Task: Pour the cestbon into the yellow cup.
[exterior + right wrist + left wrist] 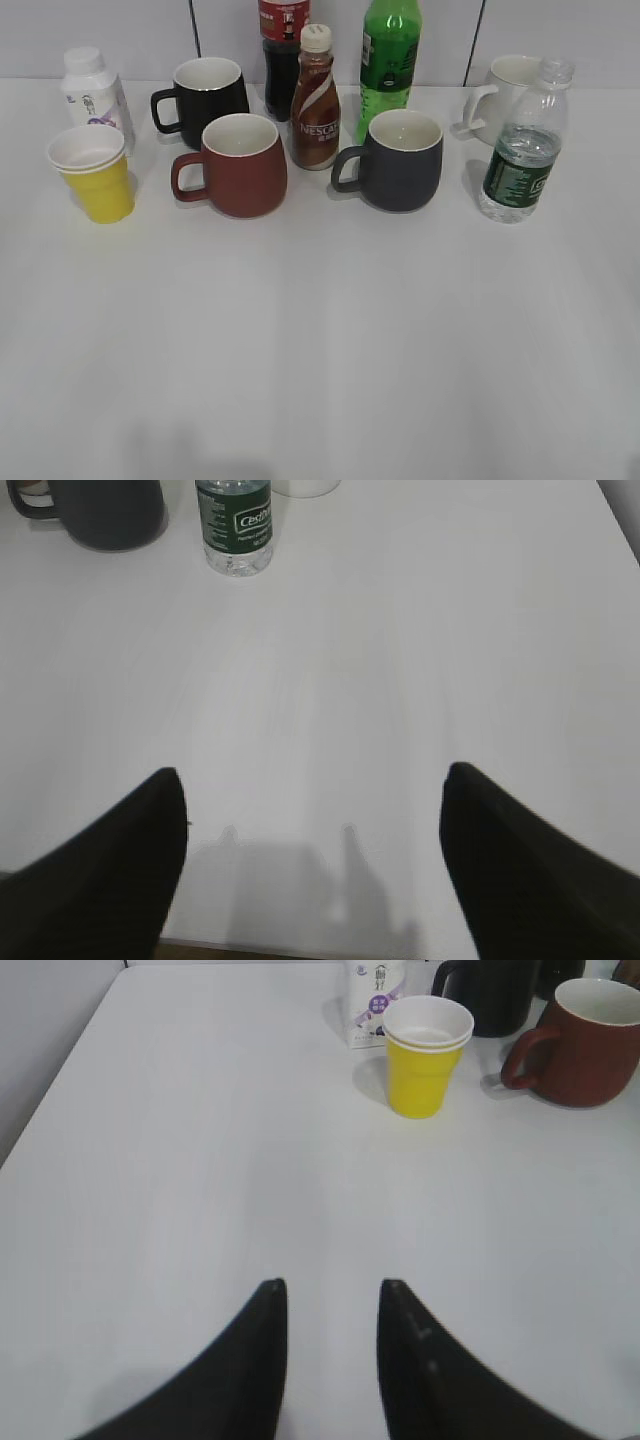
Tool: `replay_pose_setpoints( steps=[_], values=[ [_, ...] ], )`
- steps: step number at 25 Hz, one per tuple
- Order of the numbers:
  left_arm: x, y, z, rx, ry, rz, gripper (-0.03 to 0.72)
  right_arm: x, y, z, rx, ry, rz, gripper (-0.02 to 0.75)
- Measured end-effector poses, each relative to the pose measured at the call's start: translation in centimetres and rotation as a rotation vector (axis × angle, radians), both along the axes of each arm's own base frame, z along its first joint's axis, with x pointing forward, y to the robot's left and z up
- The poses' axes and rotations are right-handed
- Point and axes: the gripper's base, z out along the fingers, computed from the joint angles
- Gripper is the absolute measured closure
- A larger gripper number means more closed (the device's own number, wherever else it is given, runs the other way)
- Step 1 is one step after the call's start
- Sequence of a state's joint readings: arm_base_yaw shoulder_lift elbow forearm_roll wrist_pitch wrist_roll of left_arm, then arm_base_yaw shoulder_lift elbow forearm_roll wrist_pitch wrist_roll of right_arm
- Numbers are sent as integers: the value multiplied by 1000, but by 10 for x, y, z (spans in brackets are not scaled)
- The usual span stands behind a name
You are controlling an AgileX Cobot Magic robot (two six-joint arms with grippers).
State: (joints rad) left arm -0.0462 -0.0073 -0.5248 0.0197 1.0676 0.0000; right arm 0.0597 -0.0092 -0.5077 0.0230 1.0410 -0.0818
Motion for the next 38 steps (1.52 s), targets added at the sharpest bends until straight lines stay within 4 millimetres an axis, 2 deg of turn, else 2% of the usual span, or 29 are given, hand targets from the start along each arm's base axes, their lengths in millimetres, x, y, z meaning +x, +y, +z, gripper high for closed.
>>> replay_pose_setpoints(
  steps=[14,18,21,27,33,35,38],
  values=[
    [0,0,2,-4,-17,-8,448,0,0,0,0,0,0,146],
    [4,0,16,-8,-134,-22,448,0,0,1,0,-3,0,146],
    [14,-1,25,-9,-228,-28,448,8,0,11,0,-41,-3,146],
    [57,-4,25,-11,-324,-34,448,41,2,33,11,-185,-8,146],
    [116,-9,12,-11,-365,-43,439,82,5,47,66,-333,-8,146],
    [136,-11,9,-3,-373,-49,410,95,7,48,80,-369,-5,146],
    [166,-14,0,-5,-372,-55,314,115,9,46,86,-359,3,146]
  ],
)
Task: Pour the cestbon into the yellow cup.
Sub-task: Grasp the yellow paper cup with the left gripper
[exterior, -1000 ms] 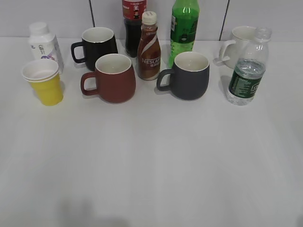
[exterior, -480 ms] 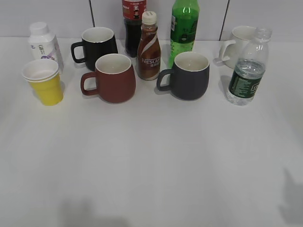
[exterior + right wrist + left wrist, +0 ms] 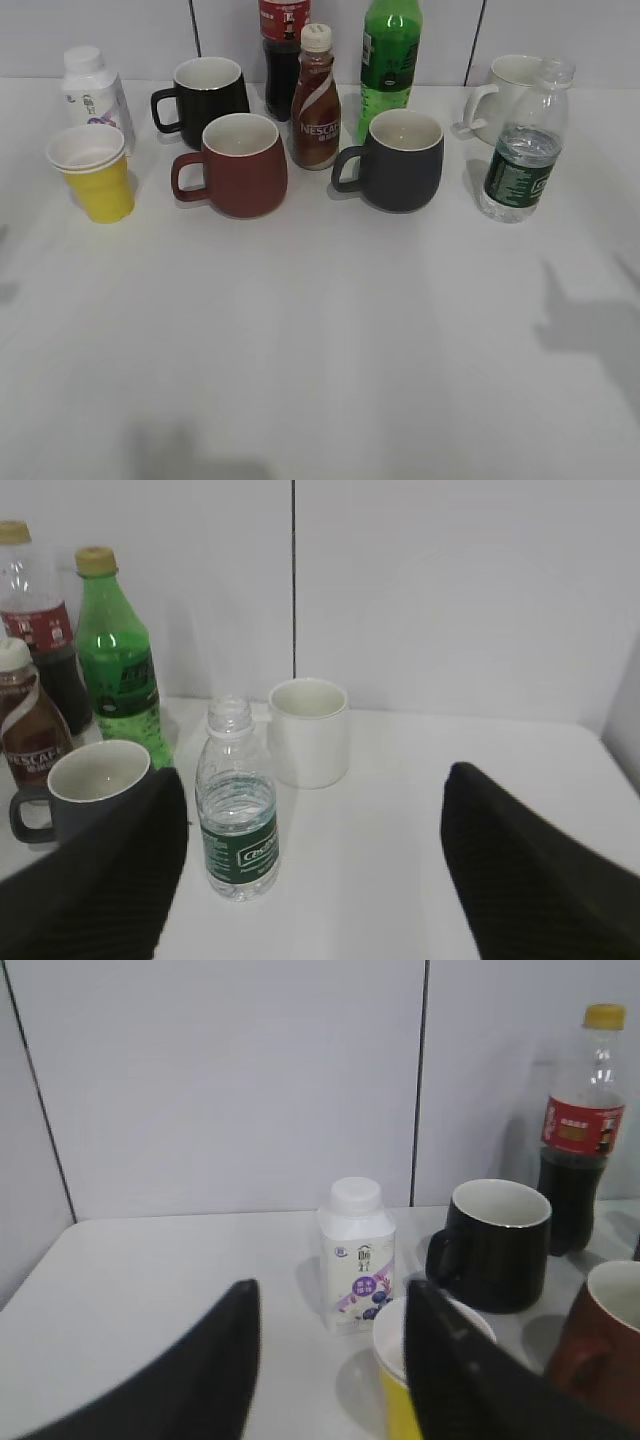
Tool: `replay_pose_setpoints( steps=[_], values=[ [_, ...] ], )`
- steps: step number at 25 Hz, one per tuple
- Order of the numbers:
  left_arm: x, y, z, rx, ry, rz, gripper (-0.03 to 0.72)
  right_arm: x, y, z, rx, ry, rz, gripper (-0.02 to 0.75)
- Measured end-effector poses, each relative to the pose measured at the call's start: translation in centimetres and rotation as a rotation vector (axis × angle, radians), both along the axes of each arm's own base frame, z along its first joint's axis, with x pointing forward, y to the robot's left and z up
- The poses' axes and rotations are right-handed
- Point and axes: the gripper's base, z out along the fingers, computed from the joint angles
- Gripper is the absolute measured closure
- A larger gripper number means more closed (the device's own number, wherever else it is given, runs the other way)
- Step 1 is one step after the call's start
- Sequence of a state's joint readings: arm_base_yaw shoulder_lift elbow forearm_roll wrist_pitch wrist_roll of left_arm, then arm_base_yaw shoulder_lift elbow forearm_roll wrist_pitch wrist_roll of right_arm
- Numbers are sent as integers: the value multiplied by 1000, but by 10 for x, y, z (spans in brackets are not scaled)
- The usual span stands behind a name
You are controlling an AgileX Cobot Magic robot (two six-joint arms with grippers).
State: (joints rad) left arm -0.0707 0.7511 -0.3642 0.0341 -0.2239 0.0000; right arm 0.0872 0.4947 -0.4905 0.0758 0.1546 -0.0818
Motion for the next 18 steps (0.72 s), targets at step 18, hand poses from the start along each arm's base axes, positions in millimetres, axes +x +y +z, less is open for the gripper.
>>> replay_pose_setpoints(
  steps=[18],
  values=[
    [76,-22,-94,6,265,-73,101,112,30,-70,-27,210,68,146]
  ],
)
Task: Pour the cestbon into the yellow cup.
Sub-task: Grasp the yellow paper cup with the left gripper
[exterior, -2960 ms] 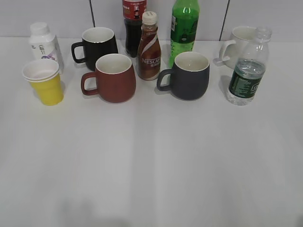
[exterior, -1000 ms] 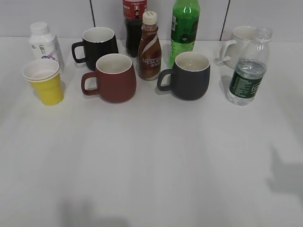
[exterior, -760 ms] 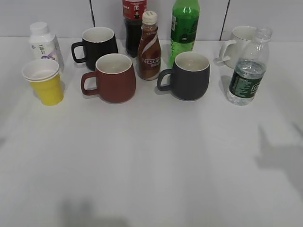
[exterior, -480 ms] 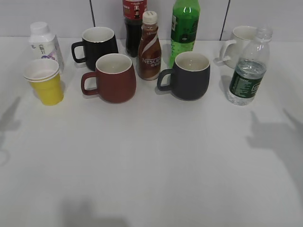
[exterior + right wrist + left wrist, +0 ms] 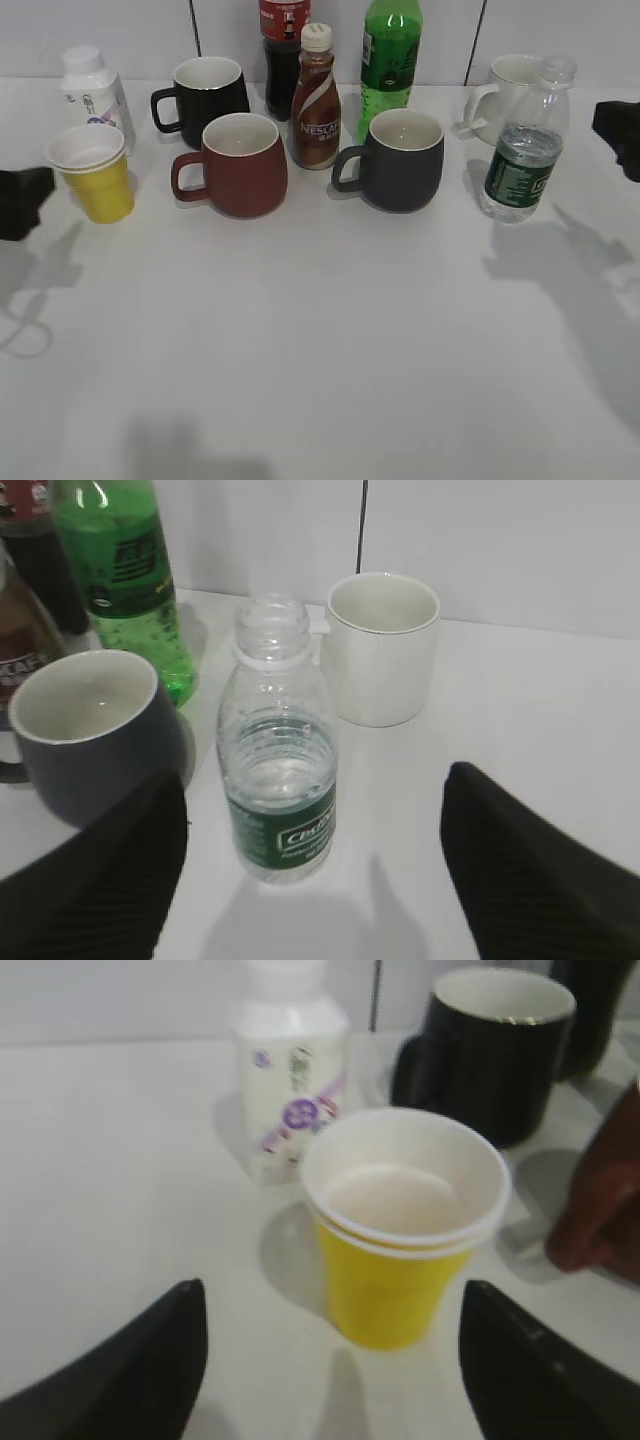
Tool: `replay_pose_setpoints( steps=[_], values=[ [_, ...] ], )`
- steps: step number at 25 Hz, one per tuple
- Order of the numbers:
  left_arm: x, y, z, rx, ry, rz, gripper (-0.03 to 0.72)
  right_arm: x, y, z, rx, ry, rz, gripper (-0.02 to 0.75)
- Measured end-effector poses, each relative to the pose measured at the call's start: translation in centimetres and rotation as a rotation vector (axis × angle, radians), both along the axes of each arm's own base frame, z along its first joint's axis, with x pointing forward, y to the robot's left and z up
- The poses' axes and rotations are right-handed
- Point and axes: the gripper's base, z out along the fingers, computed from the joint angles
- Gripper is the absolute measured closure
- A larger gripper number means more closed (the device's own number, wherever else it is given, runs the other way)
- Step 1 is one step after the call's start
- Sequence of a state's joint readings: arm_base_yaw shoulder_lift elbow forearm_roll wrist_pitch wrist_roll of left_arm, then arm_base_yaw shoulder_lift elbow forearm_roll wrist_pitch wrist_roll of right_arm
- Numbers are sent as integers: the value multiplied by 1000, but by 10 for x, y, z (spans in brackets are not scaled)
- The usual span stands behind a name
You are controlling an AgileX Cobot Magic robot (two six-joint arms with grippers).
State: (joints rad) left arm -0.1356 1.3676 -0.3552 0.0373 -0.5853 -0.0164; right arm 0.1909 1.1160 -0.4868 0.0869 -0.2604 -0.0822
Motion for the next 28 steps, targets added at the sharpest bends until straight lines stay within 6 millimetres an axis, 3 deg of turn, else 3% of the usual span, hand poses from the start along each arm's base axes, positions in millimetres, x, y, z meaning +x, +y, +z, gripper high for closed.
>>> replay_pose_setpoints(
  steps=[5,16,28],
  values=[
    [13,-12,-25,-4,-10,-52,44,17,2,-14,-3,-20,-9,146],
    [41,-20,-74,-26,-66,-77,38,33,4,-27,-1,-73,-20,146],
    [88,-28,-89,-32,-112,-83,48,33,4,-27,-1,-78,-21,146]
  ],
)
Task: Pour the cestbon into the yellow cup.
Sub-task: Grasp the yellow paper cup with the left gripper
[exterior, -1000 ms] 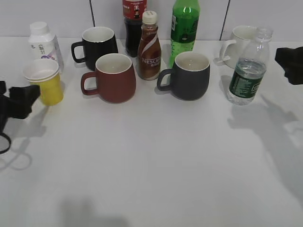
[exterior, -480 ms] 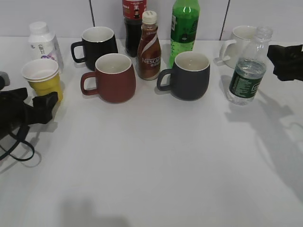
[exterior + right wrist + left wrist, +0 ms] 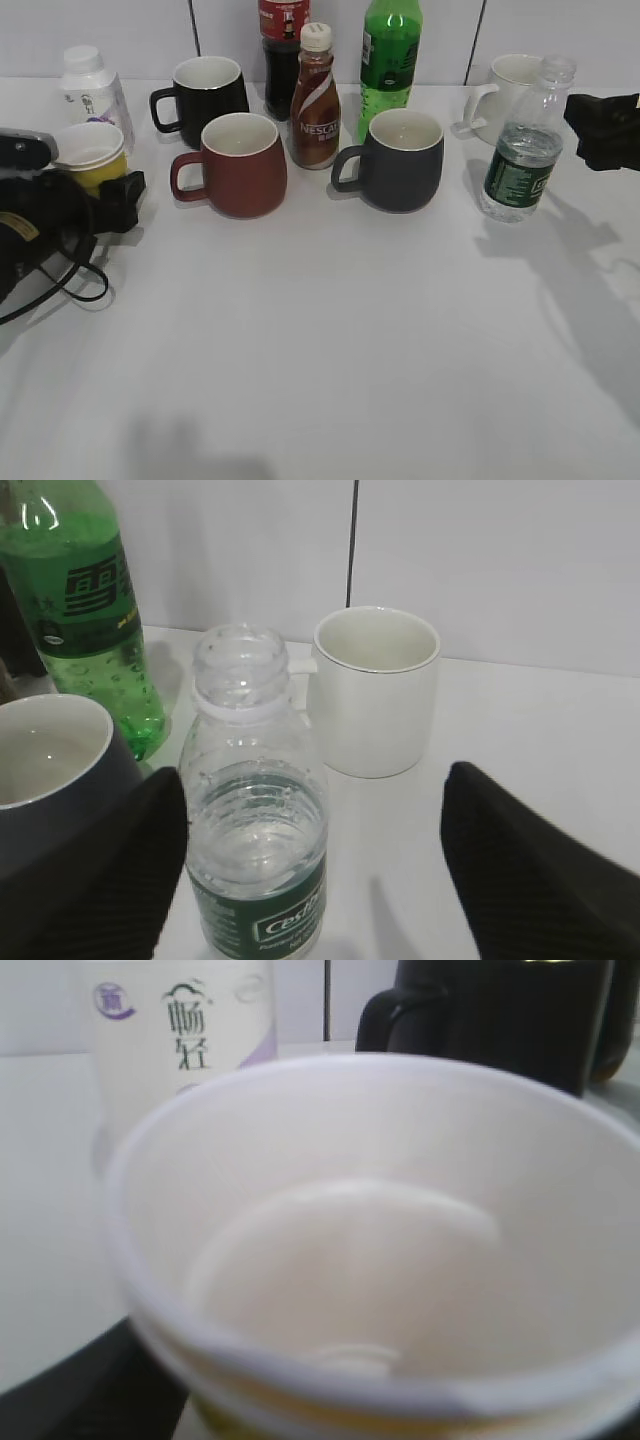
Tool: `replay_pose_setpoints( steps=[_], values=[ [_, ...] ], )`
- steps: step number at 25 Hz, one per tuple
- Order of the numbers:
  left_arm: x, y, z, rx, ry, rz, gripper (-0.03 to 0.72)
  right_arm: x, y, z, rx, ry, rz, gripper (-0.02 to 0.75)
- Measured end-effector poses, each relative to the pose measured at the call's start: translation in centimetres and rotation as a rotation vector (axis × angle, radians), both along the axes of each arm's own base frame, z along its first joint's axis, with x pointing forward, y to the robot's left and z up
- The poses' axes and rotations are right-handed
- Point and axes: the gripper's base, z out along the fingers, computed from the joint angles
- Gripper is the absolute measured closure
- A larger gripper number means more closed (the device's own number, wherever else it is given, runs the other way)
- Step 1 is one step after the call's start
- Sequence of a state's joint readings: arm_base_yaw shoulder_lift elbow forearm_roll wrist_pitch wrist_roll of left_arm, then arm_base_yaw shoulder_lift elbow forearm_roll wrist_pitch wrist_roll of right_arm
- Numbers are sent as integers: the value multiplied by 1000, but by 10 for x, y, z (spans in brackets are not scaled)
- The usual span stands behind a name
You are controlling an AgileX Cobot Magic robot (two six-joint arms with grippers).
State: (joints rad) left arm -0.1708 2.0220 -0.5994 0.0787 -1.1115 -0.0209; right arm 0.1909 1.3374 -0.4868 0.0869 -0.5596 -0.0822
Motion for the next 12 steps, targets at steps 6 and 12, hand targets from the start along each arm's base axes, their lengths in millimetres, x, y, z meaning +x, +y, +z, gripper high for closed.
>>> replay_pose_setpoints(
  steps=[6,12],
  values=[
    [13,-2,-5,-2,-10,0,99,0,0,0,0,-3,0,146],
    [14,-2,-8,2,6,0,223,1,0,0,-4,-15,4,146]
  ],
)
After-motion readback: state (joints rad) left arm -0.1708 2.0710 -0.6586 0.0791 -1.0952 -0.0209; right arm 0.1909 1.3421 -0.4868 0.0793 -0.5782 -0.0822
